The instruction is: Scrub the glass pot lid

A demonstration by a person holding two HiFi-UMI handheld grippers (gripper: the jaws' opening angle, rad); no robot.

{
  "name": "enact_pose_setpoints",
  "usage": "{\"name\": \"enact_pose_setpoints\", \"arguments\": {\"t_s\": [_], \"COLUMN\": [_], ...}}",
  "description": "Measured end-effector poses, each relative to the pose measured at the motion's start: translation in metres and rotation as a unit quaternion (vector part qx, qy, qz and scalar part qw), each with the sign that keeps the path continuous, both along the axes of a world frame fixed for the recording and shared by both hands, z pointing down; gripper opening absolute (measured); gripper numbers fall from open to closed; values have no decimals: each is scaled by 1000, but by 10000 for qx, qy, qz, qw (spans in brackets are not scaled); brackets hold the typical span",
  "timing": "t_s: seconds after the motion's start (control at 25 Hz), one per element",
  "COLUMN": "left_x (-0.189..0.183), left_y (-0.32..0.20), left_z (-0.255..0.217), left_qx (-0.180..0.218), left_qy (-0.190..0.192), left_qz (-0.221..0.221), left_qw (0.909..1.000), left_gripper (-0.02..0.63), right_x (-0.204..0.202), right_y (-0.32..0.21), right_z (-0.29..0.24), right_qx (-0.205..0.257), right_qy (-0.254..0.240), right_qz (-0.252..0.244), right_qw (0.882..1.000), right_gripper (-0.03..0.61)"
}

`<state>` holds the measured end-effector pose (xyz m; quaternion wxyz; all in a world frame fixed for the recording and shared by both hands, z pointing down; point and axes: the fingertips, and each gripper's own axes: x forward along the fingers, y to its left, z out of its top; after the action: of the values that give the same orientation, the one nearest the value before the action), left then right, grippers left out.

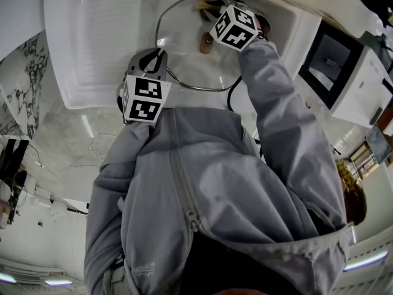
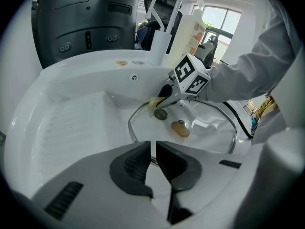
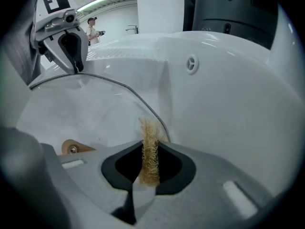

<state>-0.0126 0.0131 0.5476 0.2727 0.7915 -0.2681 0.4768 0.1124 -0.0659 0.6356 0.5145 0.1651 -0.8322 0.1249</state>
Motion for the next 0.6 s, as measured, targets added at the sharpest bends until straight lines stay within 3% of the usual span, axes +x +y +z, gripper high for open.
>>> {"name": "enact_pose_setpoints", "arguments": {"t_s": [0.6], "left_x": [1], "left_y": [1], "left_z": [0], "left_qx": [164], "left_qy": [-3], "left_qz": [-12], "left_qw": [9999], "left_gripper": [35], "right_x": [-10], "right_y": [64], "right_z": [-24], "right_qx": [-756], "right_qy": [-415], "right_qz": [182], "right_qw": [9961], "right_gripper": [52]}}
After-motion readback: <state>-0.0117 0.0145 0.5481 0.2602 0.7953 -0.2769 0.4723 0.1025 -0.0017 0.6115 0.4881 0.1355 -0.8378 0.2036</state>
